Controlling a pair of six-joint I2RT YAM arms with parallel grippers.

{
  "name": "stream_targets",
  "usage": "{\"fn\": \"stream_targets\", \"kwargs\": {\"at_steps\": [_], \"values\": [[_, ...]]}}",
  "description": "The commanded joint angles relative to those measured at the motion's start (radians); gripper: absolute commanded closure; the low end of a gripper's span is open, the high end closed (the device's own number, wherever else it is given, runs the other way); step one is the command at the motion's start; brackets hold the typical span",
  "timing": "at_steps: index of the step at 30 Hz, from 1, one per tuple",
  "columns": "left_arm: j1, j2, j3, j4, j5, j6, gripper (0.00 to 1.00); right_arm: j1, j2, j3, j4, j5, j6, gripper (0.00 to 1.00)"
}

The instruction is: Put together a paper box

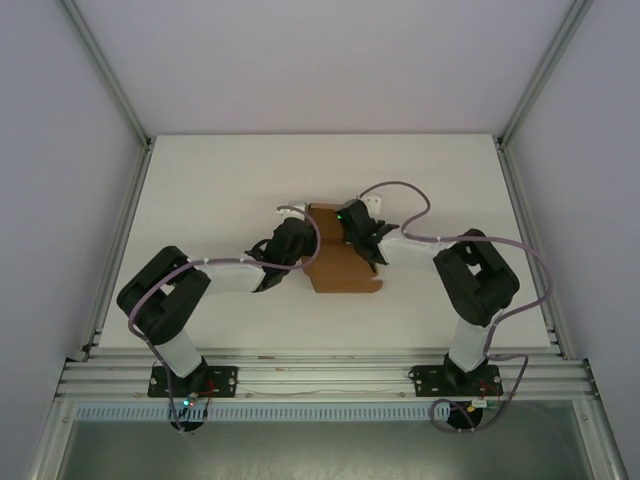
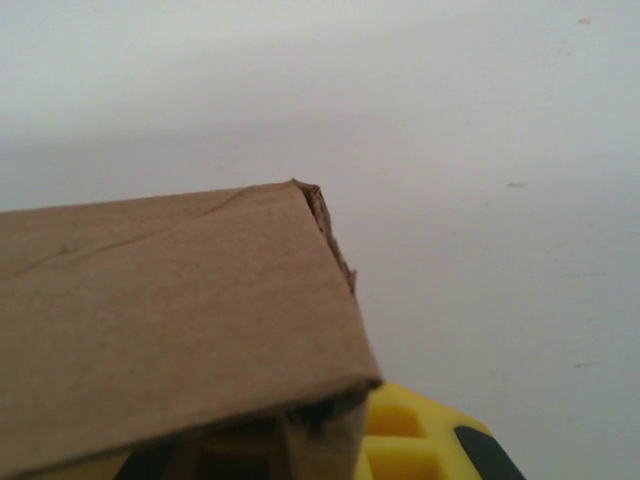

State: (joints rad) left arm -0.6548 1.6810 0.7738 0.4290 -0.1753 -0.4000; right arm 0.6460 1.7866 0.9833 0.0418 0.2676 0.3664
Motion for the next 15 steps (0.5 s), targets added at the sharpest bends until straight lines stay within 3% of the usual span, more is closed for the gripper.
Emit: {"fn": "stream_targets", "kwargs": {"at_steps": [1,5,7,9,12,15], "values": [[0.003,-0.012,0.022,-0.023,-0.001,0.000,1.00,-0.045,-0.044,-0.094,0.304,-0.118,-0.117,0.87],[0.003,-0.010,0.028,-0.038,0.029,0.015,1.00,-0.046,-0.093,-0.107,0.388,-0.366,-0.145,0.74],[0.003,-0.012,0.031,-0.050,0.032,0.038,1.00,-0.046,-0.141,-0.110,0.362,-0.404,-0.138,0.55],[0.004,-0.017,0.039,-0.075,0.032,0.060,1.00,-0.046,-0.211,-0.123,0.312,-0.395,-0.114,0.36],[0.007,-0.029,0.063,-0.128,0.055,0.100,1.00,-0.046,-0.327,-0.148,0.214,-0.355,-0.096,0.21],[0.019,-0.042,0.092,-0.203,0.111,0.155,1.00,-0.046,-0.453,-0.171,0.076,-0.255,-0.067,0.00]]}}
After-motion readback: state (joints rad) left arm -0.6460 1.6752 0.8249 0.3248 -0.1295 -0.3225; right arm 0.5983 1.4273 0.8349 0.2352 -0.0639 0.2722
